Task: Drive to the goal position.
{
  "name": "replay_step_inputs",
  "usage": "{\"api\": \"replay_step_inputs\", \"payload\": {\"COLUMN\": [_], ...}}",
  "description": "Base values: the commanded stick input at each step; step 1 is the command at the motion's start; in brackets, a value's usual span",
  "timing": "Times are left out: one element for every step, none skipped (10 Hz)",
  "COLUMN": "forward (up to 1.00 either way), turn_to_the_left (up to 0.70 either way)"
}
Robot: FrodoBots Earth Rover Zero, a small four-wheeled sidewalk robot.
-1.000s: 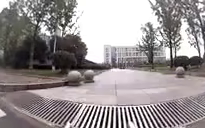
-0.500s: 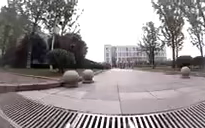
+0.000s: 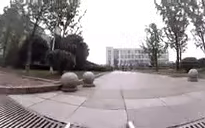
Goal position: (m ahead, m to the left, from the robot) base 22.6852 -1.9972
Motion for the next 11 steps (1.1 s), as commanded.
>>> {"api": "replay_step_inputs", "payload": {"forward": [0.60, 0.60, 0.60, 0.60, 0.60, 0.60, 0.60, 0.60, 0.60, 0.60, 0.60], "turn_to_the_left": [0.15, 0.15, 0.15, 0.15, 0.15, 0.08, 0.01, -0.15, -0.15, -0.15, -0.15]}}
